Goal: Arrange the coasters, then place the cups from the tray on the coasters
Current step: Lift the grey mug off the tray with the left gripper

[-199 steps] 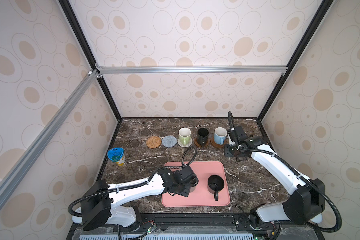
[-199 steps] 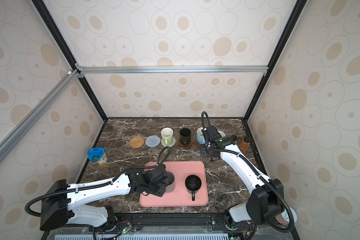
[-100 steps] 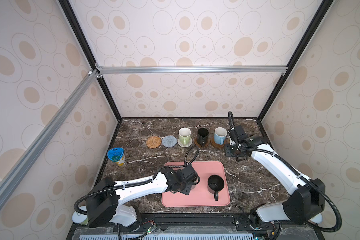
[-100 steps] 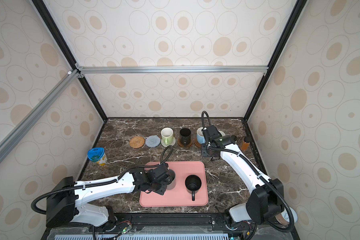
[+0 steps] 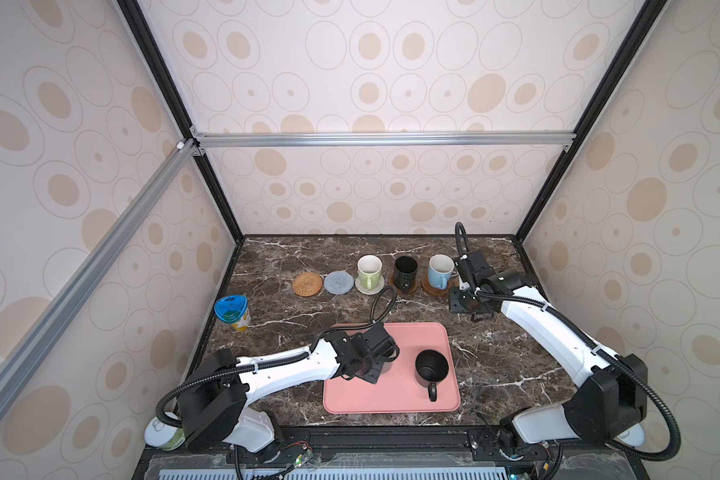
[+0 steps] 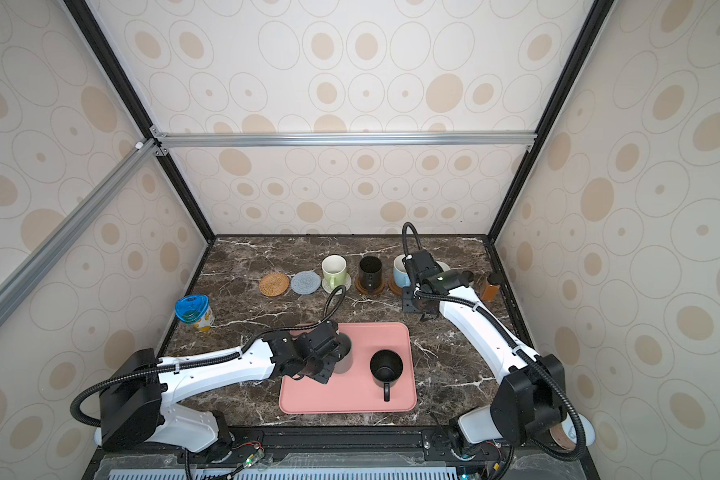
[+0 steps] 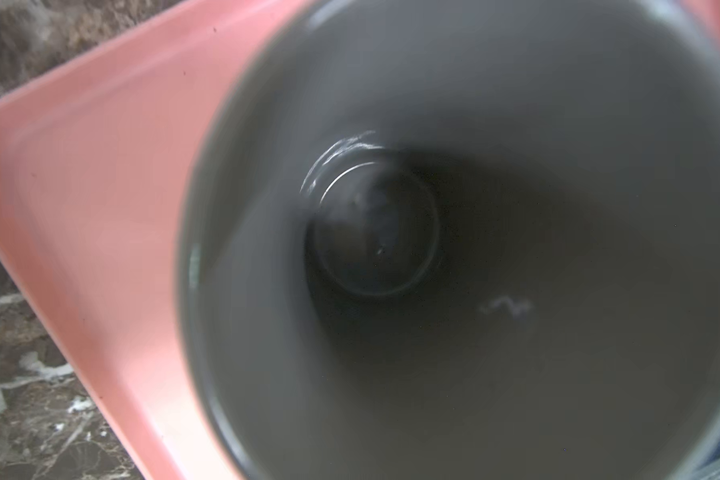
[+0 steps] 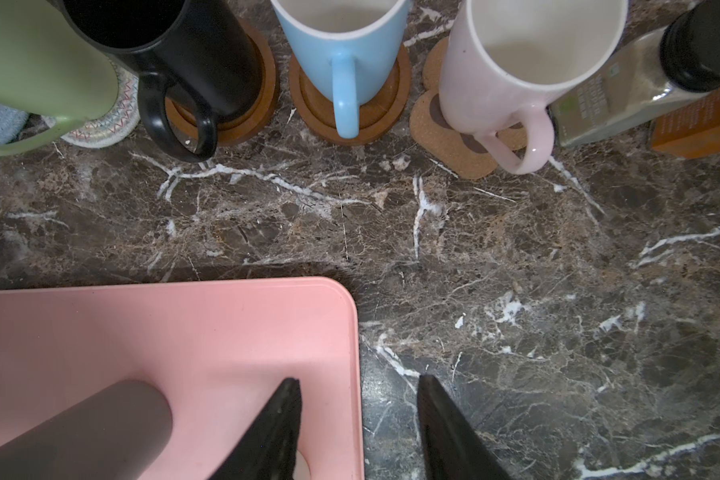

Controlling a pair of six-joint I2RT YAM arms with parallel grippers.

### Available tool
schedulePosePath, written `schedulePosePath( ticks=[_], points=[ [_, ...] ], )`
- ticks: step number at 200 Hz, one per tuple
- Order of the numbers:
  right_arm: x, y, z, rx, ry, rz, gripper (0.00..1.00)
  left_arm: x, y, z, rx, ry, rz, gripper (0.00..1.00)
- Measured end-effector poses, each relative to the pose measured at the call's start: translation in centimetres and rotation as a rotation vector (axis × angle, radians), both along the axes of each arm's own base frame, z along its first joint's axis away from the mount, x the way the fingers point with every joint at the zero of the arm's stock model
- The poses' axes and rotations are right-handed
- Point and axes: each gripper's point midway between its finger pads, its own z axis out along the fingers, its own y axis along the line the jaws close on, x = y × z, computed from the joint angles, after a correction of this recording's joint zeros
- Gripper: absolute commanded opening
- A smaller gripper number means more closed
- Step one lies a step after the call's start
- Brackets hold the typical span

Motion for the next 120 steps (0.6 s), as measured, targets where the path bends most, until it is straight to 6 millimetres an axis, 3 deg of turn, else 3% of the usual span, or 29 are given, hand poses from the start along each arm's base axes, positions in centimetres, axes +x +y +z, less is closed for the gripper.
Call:
schedulePosePath(
  ticks=[120],
  points=[
    [0.0, 0.0, -0.5, -0.004, 0.021, -0.007, 0.49, 1.3, -0.7, 0.5, -0.032, -0.045, 0.004, 0.21]
  ],
)
